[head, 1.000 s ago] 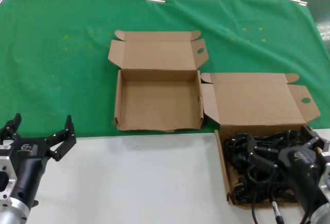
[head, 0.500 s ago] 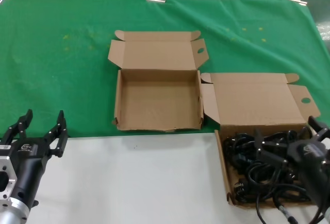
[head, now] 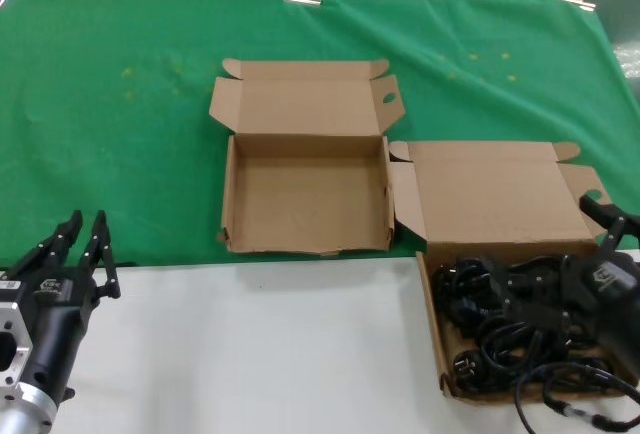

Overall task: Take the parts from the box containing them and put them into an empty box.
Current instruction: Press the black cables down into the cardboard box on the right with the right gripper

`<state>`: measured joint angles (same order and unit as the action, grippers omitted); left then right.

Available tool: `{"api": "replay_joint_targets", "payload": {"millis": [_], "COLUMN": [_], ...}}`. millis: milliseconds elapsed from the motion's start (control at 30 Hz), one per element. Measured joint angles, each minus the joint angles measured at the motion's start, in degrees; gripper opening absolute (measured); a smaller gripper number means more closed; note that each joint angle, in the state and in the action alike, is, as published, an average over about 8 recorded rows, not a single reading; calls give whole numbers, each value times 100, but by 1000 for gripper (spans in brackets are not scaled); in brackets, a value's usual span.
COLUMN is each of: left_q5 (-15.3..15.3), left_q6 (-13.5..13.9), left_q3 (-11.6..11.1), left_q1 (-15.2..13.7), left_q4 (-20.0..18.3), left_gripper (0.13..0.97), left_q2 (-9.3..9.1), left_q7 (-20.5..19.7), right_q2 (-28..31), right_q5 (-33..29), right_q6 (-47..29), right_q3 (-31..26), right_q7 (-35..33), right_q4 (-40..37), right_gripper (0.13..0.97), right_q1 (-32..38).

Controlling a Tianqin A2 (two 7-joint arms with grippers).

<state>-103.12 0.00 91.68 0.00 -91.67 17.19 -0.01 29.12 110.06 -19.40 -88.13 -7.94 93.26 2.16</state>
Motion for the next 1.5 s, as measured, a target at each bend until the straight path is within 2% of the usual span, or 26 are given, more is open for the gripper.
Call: {"api": "replay_joint_targets", "payload": {"millis": [333,600,967,1200,1500], "left_q5": [0,0,1,1,0], "left_q6": [0,0,0,0,0], "left_q3": [0,0,0,0,0], "left_q1": [0,0,0,0,0], "left_q4": [0,0,0,0,0], "left_gripper": [199,172,168,168,168], "left_q2": [0,0,0,0,0], "left_q7": [0,0,0,0,0], "right_q2": [870,1541,2116,2180,2047], "right_q5": [154,8,-424,-1030,-1481], "right_q6": [-1514,-2534,-4111,-4506,-4658], "right_q3": [110,-194,-939,-1431,-1808], "right_q7": [-647,-1231,-2811,-3924,-4779], "right_q4": [-349,-706,-1512,-2171,-2712], "right_gripper": [966,966,966,966,966], "right_q1": [494,1030,2183,3140,3979]}}
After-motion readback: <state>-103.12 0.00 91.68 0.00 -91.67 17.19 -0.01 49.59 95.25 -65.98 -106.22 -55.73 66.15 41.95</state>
